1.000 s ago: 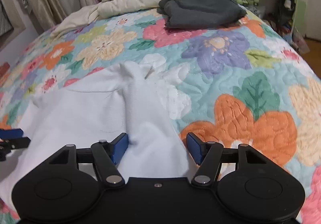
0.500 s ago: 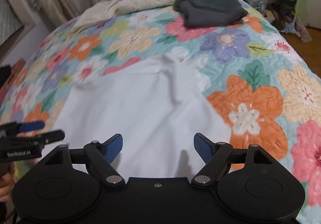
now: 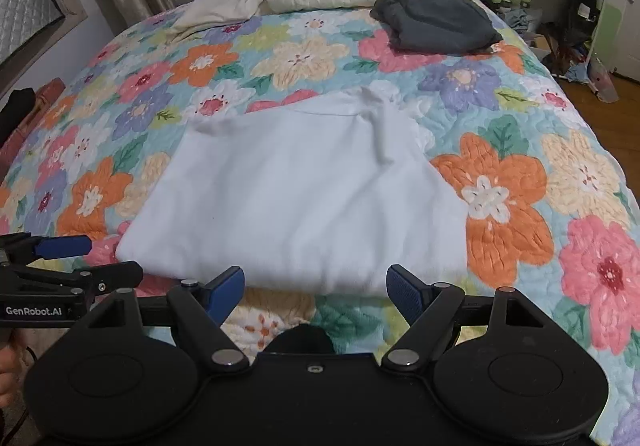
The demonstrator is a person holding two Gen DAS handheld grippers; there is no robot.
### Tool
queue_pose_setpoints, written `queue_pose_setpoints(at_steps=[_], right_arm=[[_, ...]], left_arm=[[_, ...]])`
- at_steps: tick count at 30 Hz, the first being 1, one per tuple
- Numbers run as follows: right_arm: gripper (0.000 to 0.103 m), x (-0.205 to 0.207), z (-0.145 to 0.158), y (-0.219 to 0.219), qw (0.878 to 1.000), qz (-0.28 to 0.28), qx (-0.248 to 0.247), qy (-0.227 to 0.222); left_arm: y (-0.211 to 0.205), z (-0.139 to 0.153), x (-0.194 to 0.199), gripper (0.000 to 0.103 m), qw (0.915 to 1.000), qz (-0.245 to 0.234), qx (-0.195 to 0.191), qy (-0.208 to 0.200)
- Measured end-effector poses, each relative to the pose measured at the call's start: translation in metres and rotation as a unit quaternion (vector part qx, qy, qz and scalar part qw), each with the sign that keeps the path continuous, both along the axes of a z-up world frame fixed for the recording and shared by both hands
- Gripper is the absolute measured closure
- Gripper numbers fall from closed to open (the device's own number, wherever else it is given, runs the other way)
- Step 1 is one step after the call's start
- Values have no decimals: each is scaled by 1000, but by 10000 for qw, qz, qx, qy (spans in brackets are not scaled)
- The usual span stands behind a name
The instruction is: Fold clothes
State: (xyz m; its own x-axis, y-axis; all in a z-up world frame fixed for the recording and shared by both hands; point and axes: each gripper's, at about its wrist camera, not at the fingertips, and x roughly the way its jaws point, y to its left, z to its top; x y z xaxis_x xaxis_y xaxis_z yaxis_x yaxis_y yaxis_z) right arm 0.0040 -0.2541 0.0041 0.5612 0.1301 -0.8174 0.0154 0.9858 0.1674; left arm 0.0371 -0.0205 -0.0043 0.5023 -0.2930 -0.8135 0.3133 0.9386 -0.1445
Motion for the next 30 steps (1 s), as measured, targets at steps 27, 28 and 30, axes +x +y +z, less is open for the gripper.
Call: queue_pose_setpoints(at_steps=[27,28,30], right_arm=[[21,-10,1,20,9995,199,-219,122],[21,-10,0,21,9995,202,-220,136],[21,-10,-1,21,9994,213,-216,158]], left_arm=[[-10,3,-14,2,9991,-67,322,273],[-10,3,-14,2,9991,-48,318,283],[-9,2,-12,2,9990,-8,314,305]])
